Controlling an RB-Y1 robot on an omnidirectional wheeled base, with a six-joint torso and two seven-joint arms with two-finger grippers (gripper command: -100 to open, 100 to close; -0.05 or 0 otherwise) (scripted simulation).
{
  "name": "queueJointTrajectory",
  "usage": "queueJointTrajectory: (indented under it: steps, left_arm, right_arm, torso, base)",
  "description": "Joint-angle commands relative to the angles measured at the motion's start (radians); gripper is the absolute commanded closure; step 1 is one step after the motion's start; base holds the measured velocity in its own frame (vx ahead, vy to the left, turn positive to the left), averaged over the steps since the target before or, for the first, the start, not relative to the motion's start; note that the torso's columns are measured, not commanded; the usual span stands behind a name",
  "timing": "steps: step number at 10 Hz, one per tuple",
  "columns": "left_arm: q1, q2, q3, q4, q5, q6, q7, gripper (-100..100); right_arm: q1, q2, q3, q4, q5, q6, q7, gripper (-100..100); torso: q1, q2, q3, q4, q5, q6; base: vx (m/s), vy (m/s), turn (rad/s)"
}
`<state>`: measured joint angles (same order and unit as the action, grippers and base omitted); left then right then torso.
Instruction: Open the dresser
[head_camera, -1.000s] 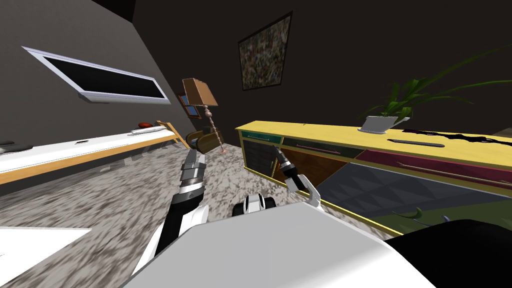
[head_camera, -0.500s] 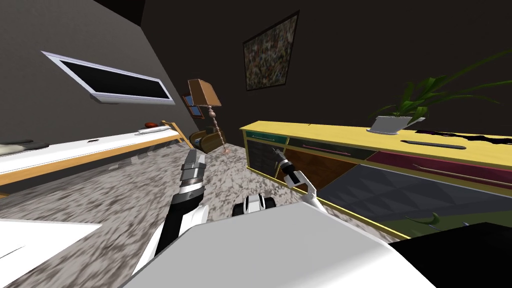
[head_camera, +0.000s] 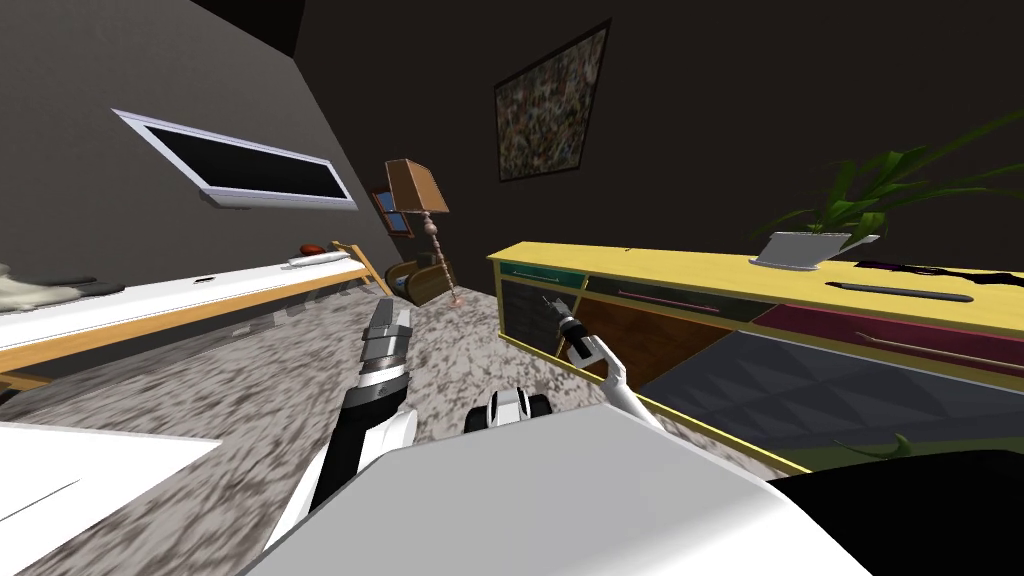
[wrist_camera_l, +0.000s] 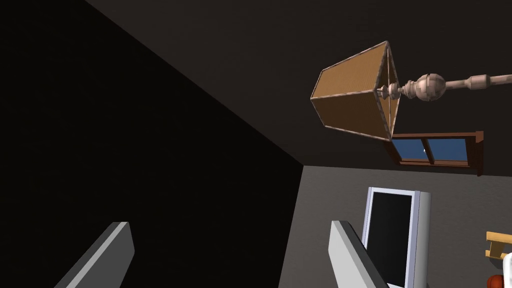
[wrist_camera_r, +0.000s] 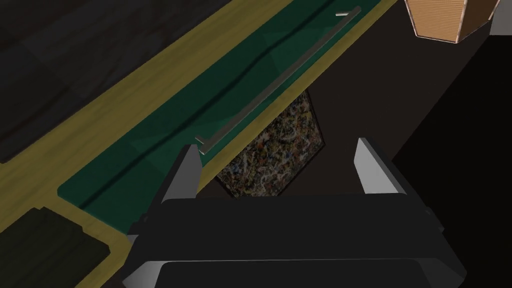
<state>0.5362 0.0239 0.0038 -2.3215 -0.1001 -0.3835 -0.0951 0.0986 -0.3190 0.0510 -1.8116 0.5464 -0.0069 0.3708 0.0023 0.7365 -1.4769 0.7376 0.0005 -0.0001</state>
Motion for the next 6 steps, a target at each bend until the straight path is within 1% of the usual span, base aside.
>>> queueJointTrajectory:
  steps: [1,2,3,4,5,6]
  left_arm:
    - [0.0,0.0,0.0,0.0,0.0,0.0,0.0,0]
    - [0.0,0.0,0.0,0.0,0.0,0.0,0.0,0]
    - [0.0,0.0,0.0,0.0,0.0,0.0,0.0,0]
    - [0.0,0.0,0.0,0.0,0.0,0.0,0.0,0]
    - [0.0,0.0,0.0,0.0,0.0,0.0,0.0,0]
    - [0.0,0.0,0.0,0.0,0.0,0.0,0.0,0]
  right_arm:
    - [-0.043,-0.019,0.001,0.057,0.077,0.067,0.038,-100]
    - [-0.043,-0.019,0.001,0.057,0.088,0.07,0.038,-100]
    - [-0.071,-0.034,0.0,0.097,0.128,0.107,0.058,-100]
    - [-0.099,-0.049,-0.001,0.129,0.159,0.134,0.079,-100]
    - [-0.099,-0.049,-0.001,0.137,0.177,0.144,0.079,-100]
    - [-0.126,-0.065,-0.002,0.173,0.213,0.181,0.099,-100]
  torso:
    - [-0.001,0.001,0.001,0.0,0.0,0.0]
    - [-0.002,0.001,0.001,0.0,0.0,0.0]
    - [-0.004,0.002,0.001,0.001,-0.001,0.0]
    - [-0.004,0.002,0.001,0.0,-0.001,0.0]
    - [0.0,0.002,0.001,0.0,0.0,0.0]
    - [-0.002,0.002,0.001,0.0,0.0,0.001]
  base:
    - [0.026,0.109,0.038]
    - [0.031,0.078,0.016]
    - [0.028,0.076,0.033]
    - [0.025,0.125,0.057]
    - [0.027,0.104,0.017]
    - [0.022,0.102,0.024]
